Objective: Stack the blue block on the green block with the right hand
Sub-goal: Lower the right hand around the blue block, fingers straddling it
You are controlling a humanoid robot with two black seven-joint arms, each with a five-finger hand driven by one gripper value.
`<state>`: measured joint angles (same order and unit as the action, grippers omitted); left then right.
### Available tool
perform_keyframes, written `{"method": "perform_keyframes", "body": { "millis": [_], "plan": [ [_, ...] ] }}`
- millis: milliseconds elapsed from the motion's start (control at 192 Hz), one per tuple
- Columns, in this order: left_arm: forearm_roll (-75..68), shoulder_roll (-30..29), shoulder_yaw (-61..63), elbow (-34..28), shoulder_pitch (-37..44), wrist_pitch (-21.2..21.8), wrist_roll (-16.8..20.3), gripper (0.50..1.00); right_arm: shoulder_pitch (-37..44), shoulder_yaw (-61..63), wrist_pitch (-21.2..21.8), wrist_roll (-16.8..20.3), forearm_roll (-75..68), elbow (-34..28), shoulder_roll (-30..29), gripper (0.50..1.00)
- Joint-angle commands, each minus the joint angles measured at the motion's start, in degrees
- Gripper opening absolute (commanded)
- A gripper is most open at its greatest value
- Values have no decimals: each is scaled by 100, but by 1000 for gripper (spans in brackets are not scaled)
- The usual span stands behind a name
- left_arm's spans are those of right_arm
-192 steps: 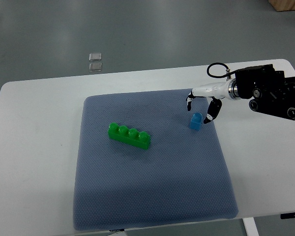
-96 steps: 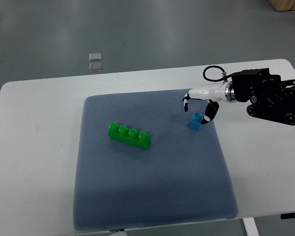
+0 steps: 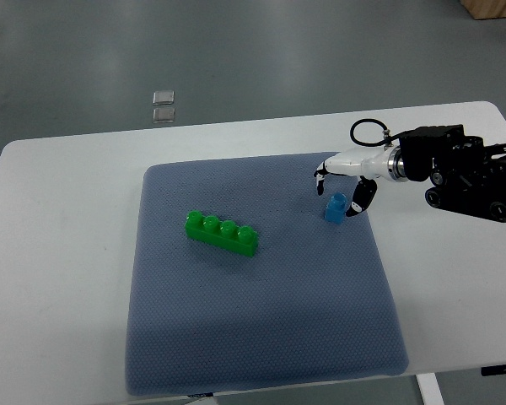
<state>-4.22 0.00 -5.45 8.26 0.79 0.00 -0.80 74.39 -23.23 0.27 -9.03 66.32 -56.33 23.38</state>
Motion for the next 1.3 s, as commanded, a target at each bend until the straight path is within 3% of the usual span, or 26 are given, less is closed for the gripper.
{"method": "perform_keyframes", "body": {
  "millis": [0,423,1294],
  "plan": [
    [0,0,0,0,0,0,0,1000,-3,3,-45,-73,4,-36,9,909],
    [0,0,0,0,0,0,0,1000,-161,3,-528,-240,514,-36,79,909],
    [0,0,0,0,-9,0,0,1000,-249,21,-642,-389,672,-141,132,891]
  ]
}}
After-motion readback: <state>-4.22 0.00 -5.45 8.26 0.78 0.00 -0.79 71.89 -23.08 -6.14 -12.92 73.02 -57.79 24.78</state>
